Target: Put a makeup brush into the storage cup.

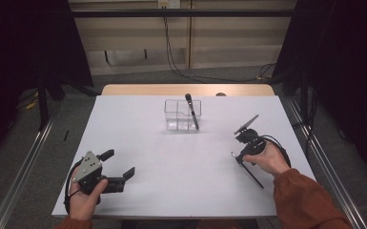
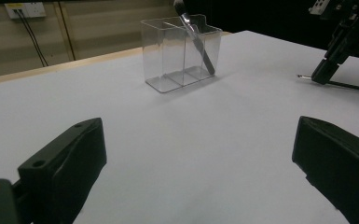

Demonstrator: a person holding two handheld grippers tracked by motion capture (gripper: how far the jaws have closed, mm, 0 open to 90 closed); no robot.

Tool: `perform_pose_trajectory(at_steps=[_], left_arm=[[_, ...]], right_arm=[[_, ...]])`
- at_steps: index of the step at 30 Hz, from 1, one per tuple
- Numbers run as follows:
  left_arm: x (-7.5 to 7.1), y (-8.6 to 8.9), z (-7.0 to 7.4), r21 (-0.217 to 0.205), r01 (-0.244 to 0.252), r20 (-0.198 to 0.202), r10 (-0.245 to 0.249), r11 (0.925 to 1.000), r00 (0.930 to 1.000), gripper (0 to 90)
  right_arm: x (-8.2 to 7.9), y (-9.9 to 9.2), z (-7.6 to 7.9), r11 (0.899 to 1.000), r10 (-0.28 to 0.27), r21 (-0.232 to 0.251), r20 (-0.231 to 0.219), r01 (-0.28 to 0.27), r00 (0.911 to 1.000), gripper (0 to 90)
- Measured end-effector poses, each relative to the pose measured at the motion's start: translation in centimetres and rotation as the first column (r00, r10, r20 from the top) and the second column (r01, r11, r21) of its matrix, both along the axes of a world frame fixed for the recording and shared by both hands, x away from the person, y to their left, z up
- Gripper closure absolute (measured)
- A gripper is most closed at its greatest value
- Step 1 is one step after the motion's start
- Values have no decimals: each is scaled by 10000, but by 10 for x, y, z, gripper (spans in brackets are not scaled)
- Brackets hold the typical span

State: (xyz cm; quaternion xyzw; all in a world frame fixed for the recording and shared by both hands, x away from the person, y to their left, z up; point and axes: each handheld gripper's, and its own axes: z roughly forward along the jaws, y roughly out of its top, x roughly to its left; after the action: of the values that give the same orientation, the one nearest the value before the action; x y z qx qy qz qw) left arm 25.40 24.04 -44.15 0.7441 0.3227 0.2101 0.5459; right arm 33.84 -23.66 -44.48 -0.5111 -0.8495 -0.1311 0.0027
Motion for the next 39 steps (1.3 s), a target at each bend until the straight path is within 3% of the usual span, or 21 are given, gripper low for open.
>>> perform_pose_trajectory(at_steps=[7, 14, 23, 30, 39], left_arm=[[0, 0, 0, 9, -5, 6, 5, 10000, 10000, 28], [0, 0, 0, 17, 2, -32, -2, 10000, 10000, 28], [0, 0, 0, 60, 8, -23, -8, 10000, 10000, 28], [0, 0, 0, 43, 16, -4, -16, 10000, 10000, 28], [0, 0, 0, 20, 4, 6, -4, 10000, 10000, 28]], right_arm=[[-3, -7, 12, 9979, -350, 554, 476, 324, 9983, 867], [-7, -15, 23, 9930, -382, 1156, 1185, 245, 9922, 867], [-12, -19, 31, 9826, -636, 1844, 2265, 213, 9719, 867], [-19, -24, 32, 9671, -872, 2542, 3268, 13, 9410, 867], [-27, -29, 31, 9413, -1326, 3362, 4528, -311, 8817, 867]])
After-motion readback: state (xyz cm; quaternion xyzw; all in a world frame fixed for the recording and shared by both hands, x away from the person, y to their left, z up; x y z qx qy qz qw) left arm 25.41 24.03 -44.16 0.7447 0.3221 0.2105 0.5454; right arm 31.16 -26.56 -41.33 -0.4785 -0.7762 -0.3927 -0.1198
